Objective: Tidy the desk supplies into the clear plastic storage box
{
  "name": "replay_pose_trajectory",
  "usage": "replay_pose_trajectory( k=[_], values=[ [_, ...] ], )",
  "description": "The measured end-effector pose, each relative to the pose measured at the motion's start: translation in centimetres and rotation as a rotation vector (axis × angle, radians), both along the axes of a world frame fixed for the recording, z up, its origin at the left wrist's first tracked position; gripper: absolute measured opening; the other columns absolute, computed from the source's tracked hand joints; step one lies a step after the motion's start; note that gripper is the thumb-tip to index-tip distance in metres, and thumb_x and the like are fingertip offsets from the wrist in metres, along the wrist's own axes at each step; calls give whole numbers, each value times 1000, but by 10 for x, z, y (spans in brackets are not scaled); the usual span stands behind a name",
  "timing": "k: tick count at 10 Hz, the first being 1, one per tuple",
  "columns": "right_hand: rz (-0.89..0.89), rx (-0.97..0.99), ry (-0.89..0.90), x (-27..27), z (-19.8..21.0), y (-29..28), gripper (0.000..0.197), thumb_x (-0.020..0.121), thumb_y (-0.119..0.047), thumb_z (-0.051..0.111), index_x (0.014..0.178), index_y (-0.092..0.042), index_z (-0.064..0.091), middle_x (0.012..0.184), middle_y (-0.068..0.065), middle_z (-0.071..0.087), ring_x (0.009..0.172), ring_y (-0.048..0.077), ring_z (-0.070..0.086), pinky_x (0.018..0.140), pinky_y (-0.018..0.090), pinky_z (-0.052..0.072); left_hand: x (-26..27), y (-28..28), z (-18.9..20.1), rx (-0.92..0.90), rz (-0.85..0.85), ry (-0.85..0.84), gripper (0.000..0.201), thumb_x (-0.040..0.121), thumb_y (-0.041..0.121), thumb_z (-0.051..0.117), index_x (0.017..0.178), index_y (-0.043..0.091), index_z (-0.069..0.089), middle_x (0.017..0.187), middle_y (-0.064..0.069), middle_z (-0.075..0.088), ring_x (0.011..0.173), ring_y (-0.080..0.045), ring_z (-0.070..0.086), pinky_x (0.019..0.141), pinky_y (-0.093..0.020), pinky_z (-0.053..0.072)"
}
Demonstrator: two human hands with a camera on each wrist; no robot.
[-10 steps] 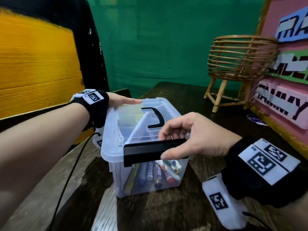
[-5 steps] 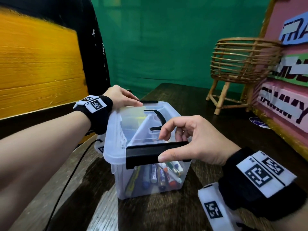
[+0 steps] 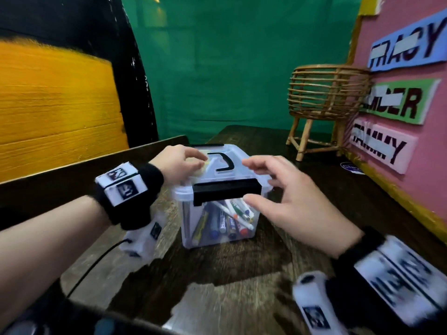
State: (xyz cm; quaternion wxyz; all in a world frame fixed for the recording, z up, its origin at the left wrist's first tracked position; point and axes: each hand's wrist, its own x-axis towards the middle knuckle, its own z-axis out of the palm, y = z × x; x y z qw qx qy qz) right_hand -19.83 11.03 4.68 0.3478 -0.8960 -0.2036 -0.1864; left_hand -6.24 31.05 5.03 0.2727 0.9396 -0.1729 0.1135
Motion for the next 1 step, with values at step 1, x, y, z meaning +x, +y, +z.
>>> replay_pose_trajectory(
  k=[1],
  values=[
    [68, -1, 11, -77, 3, -17, 39, 77, -40, 63, 115, -40, 54, 114, -27, 53, 112, -15, 45, 91, -3, 30, -74, 10, -7, -92, -212, -269, 27, 86, 40, 55, 107, 27, 66, 113, 12, 66, 106, -4, 59, 91, -20, 45]
  ],
)
